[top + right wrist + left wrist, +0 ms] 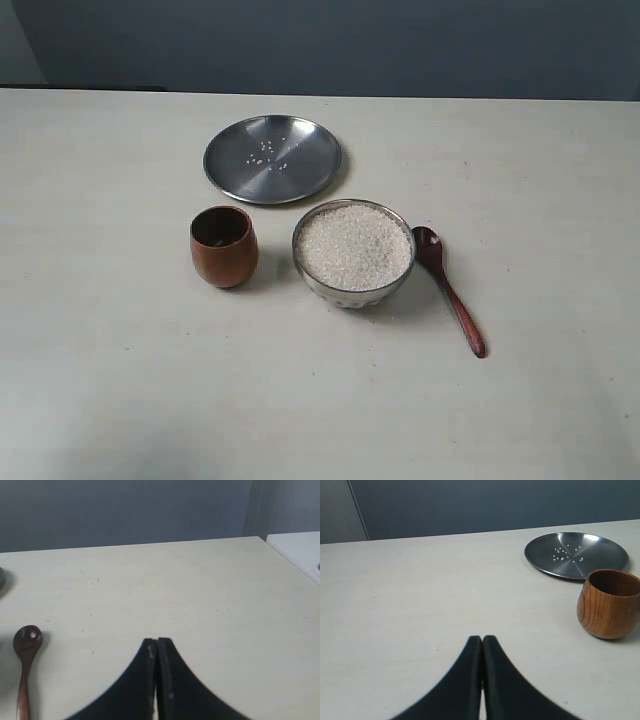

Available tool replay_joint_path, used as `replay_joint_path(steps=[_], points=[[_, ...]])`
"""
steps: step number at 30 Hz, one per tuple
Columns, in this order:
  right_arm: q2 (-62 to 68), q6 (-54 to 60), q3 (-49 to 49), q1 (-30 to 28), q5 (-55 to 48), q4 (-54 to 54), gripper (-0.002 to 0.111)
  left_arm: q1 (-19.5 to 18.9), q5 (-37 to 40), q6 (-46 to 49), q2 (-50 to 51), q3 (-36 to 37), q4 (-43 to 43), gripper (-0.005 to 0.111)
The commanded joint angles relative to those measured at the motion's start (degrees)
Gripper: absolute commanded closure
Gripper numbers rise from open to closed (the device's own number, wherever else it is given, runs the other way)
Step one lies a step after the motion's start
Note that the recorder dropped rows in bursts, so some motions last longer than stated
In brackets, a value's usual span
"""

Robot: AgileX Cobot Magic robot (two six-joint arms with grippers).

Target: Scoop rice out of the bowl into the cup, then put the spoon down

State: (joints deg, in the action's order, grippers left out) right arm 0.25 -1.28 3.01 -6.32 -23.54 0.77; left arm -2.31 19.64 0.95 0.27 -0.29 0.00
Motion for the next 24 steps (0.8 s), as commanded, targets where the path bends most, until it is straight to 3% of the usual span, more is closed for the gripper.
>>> replay_joint_path(steps=[1, 8, 13, 24], points=[[-0.3, 0.0, 0.2, -0.3, 0.2, -0.4, 0.108, -0.1, -0.5, -0.3, -0.3, 0.3, -0.3, 0.106], [-0.3, 0.0, 0.2, -0.3, 4.5, -1.5, 0.108, -0.1, -0.5, -0.3, -0.3, 0.3, -0.3, 0.106], [-0.3, 0.0, 0.2, -0.3, 17.6, -1.3, 0.108, -0.1, -0.5, -0.3, -0.3, 0.3, -0.3, 0.106], [-0.3, -2.0, 0.2, -0.3, 42.6, 12.0, 0.108, -0.1, -0.5, -0.3, -0.3, 0.3, -0.3, 0.106]])
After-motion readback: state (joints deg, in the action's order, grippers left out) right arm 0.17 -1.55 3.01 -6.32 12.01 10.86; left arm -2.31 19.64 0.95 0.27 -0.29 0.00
